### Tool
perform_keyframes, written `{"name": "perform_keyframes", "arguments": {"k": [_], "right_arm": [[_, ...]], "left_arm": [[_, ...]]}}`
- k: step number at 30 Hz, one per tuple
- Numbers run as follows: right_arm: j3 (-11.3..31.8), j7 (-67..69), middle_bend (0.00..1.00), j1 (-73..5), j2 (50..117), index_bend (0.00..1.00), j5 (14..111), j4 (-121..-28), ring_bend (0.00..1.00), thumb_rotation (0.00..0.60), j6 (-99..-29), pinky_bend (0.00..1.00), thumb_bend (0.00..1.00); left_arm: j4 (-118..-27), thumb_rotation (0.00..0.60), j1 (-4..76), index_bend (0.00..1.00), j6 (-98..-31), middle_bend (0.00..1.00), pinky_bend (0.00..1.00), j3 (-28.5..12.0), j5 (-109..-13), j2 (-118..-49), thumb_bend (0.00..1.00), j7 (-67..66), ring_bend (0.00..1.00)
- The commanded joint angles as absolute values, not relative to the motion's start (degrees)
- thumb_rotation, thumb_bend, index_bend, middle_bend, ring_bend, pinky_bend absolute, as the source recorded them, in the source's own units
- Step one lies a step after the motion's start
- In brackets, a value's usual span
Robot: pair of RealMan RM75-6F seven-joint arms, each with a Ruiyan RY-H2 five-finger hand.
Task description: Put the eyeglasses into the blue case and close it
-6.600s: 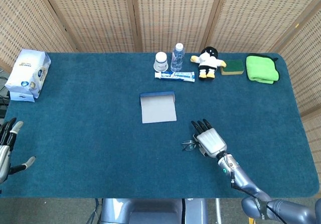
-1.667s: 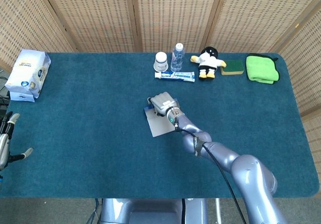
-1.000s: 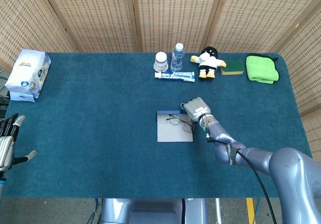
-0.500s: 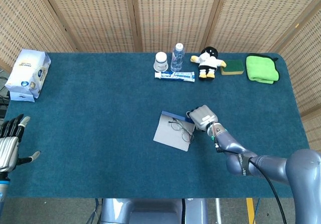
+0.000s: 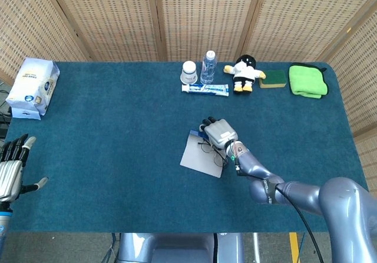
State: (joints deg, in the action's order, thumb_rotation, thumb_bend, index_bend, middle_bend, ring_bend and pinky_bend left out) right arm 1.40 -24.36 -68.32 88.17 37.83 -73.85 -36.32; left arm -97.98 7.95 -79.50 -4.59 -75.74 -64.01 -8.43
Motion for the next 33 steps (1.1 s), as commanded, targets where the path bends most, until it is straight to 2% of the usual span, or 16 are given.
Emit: {"name": "perform_keyframes", "arguments": {"k": [1,3,9,12,15,17,19,22,27,31,33], "right_arm": [[1.34,-26.02,0.11,-69.73,90.05,0.21,35.27,-72.46,0.07,0.6,-34.96,0.29,1.0],[1.23,-26.54,0.12,-70.24,90.34,0.21,34.19,-72.64,0.08,0.6,-34.46,0.29,1.0],[1.3,-26.3,0.15,-70.72,89.12,0.21,33.73,-75.7,0.18,0.6,-33.67,0.29,1.0],[1.03,-26.52,0.14,-70.78,88.42,0.21,34.39,-77.26,0.18,0.6,-34.18,0.29,1.0],[1.27,-26.26,0.05,-70.36,88.01,0.15,35.82,-78.72,0.08,0.6,-35.83,0.29,1.0],[2.09,-25.02,0.0,-69.36,87.65,0.06,38.3,-79.99,0.01,0.6,-37.52,0.25,0.88],[2.93,-23.4,0.0,-67.57,87.08,0.0,43.14,-81.38,0.0,0.6,-40.83,0.2,0.59],[1.58,-20.91,0.0,-63.02,84.3,0.0,53.73,-85.21,0.0,0.6,-47.95,0.14,0.35],[-2.23,-17.15,0.0,-56.59,80.3,0.0,64.41,-87.51,0.0,0.6,-54.08,0.12,0.24],[-4.66,-15.38,0.0,-52.41,79.06,0.0,70.31,-85.55,0.0,0.6,-58.0,0.11,0.04],[-5.55,-14.54,0.0,-50.68,79.28,0.0,73.17,-83.52,0.0,0.6,-59.92,0.11,0.0]], "left_arm": [[-97.95,0.6,7.97,0.0,-79.48,0.0,0.0,-4.64,-75.7,-63.93,0.0,-8.27,0.0],[-97.86,0.6,7.97,0.0,-79.43,0.0,0.0,-4.71,-75.59,-63.84,0.0,-7.99,0.0],[-97.79,0.6,8.02,0.0,-79.19,0.0,0.0,-4.77,-75.39,-63.66,0.0,-7.59,0.0],[-97.76,0.6,8.04,0.0,-79.17,0.0,0.0,-4.76,-75.41,-63.64,0.0,-7.57,0.0],[-97.78,0.6,8.08,0.0,-79.07,0.0,0.0,-4.71,-75.39,-63.67,0.0,-7.66,0.0],[-97.8,0.6,8.12,0.0,-78.96,0.0,0.0,-4.67,-75.37,-63.69,0.0,-7.73,0.0],[-97.81,0.6,8.19,0.0,-78.82,0.0,0.0,-4.68,-75.29,-63.68,0.0,-7.75,0.0],[-97.69,0.6,8.4,0.0,-78.38,0.0,0.0,-4.7,-75.03,-63.79,0.0,-7.88,0.0],[-97.65,0.6,8.72,0.0,-77.75,0.0,0.0,-4.59,-74.91,-63.89,0.0,-8.18,0.0],[-97.67,0.6,8.74,0.0,-77.84,0.0,0.0,-4.47,-75.17,-63.91,0.0,-8.3,0.0],[-97.69,0.6,8.71,0.0,-77.95,0.0,0.0,-4.41,-75.29,-63.95,0.0,-8.35,0.0]]}}
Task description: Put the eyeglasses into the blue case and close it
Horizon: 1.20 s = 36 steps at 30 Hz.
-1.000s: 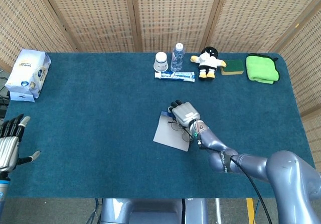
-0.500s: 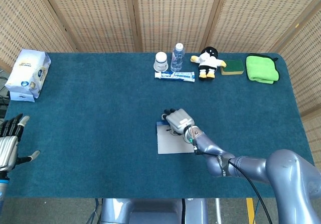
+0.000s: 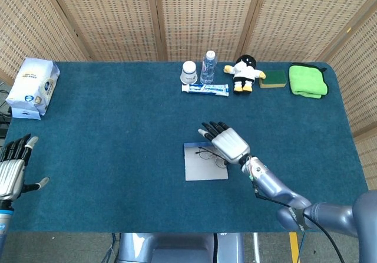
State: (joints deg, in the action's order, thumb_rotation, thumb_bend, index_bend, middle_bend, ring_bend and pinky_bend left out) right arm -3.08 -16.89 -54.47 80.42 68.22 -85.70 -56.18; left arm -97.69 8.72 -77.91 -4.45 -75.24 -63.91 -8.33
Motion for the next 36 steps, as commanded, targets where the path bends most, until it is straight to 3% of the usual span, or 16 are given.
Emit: {"name": "perform_keyframes", "arguments": {"k": [1,6,18,36], "right_arm": [[-5.91,-13.93,0.0,-49.87,79.61,0.0,74.67,-82.25,0.0,0.6,-60.9,0.11,0.0],[-7.01,-10.66,0.0,-47.28,82.15,0.0,80.24,-75.39,0.0,0.6,-63.91,0.11,0.0],[-7.15,-3.4,0.0,-44.46,89.39,0.0,85.04,-62.82,0.0,0.6,-61.64,0.11,0.0],[-4.33,-2.49,0.0,-43.85,93.92,0.0,87.83,-57.12,0.0,0.6,-58.89,0.11,0.0]], "left_arm": [[-97.68,0.6,8.69,0.0,-78.01,0.0,0.0,-4.39,-75.35,-63.97,0.0,-8.37,0.0],[-97.64,0.6,8.77,0.0,-77.98,0.0,0.0,-4.23,-75.58,-64.18,0.0,-8.72,0.0],[-97.55,0.6,8.88,0.0,-78.06,0.0,0.0,-4.18,-75.28,-64.83,0.0,-9.89,0.0],[-97.35,0.6,8.84,0.0,-78.28,0.0,0.0,-4.19,-75.29,-64.95,0.0,-9.77,0.0]]}}
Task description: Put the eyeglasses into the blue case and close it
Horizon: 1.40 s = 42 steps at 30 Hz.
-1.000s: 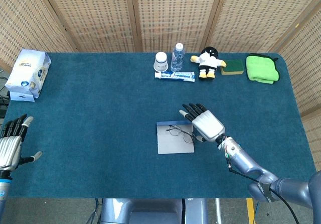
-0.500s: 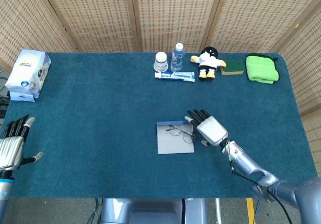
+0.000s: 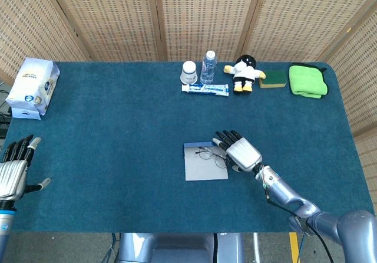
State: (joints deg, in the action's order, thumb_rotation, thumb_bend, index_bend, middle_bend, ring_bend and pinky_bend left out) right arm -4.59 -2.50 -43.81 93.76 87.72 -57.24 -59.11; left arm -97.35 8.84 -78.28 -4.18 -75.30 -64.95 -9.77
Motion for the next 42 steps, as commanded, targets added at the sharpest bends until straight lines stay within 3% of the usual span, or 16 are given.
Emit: {"name": "perform_keyframes", "arguments": {"k": [1,42], "right_arm": [[-4.11,-2.56,0.0,-43.91,94.03,0.0,87.87,-57.04,0.0,0.6,-58.73,0.11,0.0],[7.61,-7.84,0.0,-49.04,100.32,0.0,80.67,-53.26,0.0,0.6,-50.76,0.11,0.0]], "left_arm": [[-97.35,0.6,8.83,0.0,-78.28,0.0,0.0,-4.18,-75.28,-64.95,0.0,-9.75,0.0],[-97.41,0.6,8.71,0.0,-78.37,0.0,0.0,-4.31,-74.88,-64.69,0.0,-9.22,0.0]]}}
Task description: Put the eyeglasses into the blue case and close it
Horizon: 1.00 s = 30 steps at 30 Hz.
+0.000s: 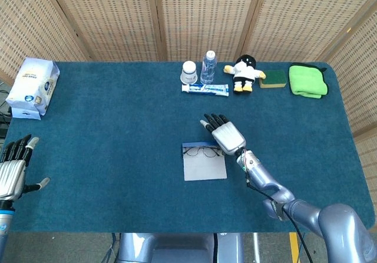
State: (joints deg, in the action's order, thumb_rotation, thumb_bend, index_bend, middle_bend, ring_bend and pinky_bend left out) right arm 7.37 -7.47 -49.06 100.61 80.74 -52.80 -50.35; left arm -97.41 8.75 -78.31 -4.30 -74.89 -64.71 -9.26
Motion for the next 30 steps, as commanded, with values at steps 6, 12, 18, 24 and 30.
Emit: {"name": "perform_keyframes", "arguments": {"k": [6,12,18,24,30], "right_arm": [[6.88,-9.38,0.0,-47.62,97.15,0.0,82.02,-58.97,0.0,0.6,-53.71,0.11,0.0],[4.82,-12.57,0.0,-45.53,92.73,0.0,84.31,-66.65,0.0,0.6,-56.81,0.11,0.0],[1.17,-13.94,0.0,-43.14,90.21,0.0,87.82,-72.65,0.0,0.6,-59.31,0.11,0.0],[-1.91,-14.77,0.0,-41.93,91.06,0.0,91.59,-73.6,0.0,0.6,-60.68,0.11,0.26],[-3.01,-15.57,0.0,-41.31,93.86,0.0,93.58,-72.62,0.0,0.6,-61.04,0.11,0.39]], "left_arm": [[-97.39,0.6,8.71,0.0,-78.27,0.0,0.0,-4.22,-75.02,-64.61,0.0,-9.06,0.0],[-97.37,0.6,8.68,0.0,-78.36,0.0,0.0,-4.08,-75.35,-64.63,0.0,-9.01,0.0],[-97.46,0.6,8.54,0.0,-78.7,0.0,0.0,-3.94,-75.79,-64.6,0.0,-9.03,0.0],[-97.45,0.6,8.52,0.0,-78.73,0.0,0.0,-3.81,-76.05,-64.7,0.0,-9.12,0.0],[-97.57,0.6,8.4,0.0,-78.95,0.0,0.0,-3.74,-76.28,-64.66,0.0,-9.12,0.0]]}}
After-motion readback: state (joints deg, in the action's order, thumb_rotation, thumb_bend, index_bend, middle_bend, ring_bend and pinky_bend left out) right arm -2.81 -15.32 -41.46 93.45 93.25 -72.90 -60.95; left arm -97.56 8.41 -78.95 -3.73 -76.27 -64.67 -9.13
